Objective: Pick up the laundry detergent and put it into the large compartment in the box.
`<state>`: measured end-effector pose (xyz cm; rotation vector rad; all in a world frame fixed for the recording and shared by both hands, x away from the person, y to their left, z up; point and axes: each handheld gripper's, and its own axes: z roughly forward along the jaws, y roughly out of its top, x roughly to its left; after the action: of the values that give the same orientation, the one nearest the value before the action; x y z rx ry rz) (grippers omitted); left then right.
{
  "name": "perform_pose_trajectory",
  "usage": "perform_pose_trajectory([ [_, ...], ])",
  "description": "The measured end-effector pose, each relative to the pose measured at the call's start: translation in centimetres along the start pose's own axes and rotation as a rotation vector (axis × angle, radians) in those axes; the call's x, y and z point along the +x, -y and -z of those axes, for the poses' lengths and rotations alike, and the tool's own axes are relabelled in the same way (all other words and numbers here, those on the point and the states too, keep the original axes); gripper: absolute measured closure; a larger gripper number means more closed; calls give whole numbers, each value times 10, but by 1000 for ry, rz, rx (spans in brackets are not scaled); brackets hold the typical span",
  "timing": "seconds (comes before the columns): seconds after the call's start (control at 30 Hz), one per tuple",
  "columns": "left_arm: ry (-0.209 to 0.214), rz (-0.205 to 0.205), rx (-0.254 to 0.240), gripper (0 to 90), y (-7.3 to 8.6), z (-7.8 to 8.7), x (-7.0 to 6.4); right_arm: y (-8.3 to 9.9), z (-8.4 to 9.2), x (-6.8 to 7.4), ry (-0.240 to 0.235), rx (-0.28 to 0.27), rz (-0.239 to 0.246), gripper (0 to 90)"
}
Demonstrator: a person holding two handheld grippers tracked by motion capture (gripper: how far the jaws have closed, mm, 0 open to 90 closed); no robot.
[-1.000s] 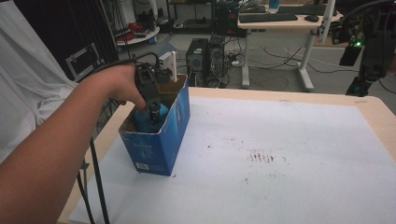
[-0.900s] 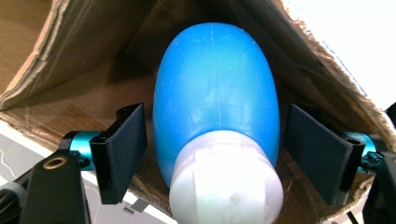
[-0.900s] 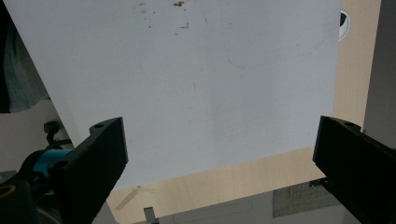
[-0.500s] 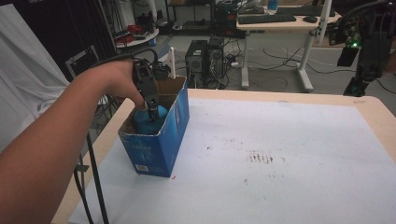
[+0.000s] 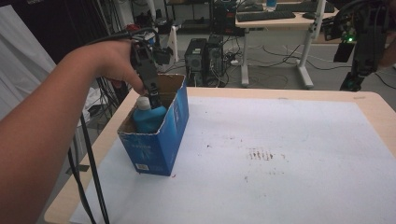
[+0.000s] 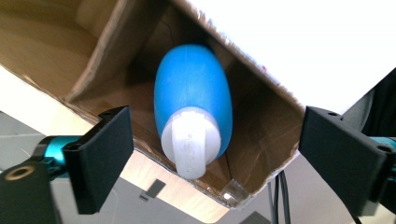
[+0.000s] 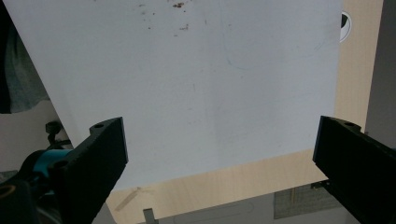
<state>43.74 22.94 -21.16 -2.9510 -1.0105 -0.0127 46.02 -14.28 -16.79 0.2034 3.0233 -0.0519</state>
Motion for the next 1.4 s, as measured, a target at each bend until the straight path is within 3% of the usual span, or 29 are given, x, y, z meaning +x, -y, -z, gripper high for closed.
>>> perform_pose_trajectory([
  [0.3, 5, -61, -28, 16, -14, 20, -18, 1, -2, -2, -5, 3, 2, 22],
  [0.37, 6, -86, -37, 16, -18, 22, -23, 1, -2, -2, -5, 5, 2, 22],
  [0.47, 1, -155, -43, 17, -27, 25, -34, 2, -3, -1, -3, 2, -6, 22],
  [0.5, 1, -155, -43, 17, -27, 25, -34, 2, -3, -1, -3, 2, -6, 22],
  [0.53, 4, -194, -37, 17, -32, 24, -40, 2, -3, 0, -7, 4, -4, 22],
  [0.57, 4, -194, -37, 16, -32, 24, -40, 2, -3, 0, -6, 1, 2, 22],
  [0.67, 2, -247, -39, 17, -40, 23, -48, 2, -4, 1, -5, -1, 8, 22],
  [0.97, 8, -382, -42, 17, -65, 10, -73, 0, -3, 6, -5, 2, 10, 22],
  [1.17, 18, -417, -42, 17, -73, 1, -78, -3, -1, 9, -11, -4, 13, 22],
  [1.27, 23, -424, -20, 17, -82, -13, -78, -7, -2, 11, -13, 0, 16, 22],
  [1.4, 38, -428, -26, 17, -89, -26, -73, -11, -4, 13, -14, 11, 26, 21],
])
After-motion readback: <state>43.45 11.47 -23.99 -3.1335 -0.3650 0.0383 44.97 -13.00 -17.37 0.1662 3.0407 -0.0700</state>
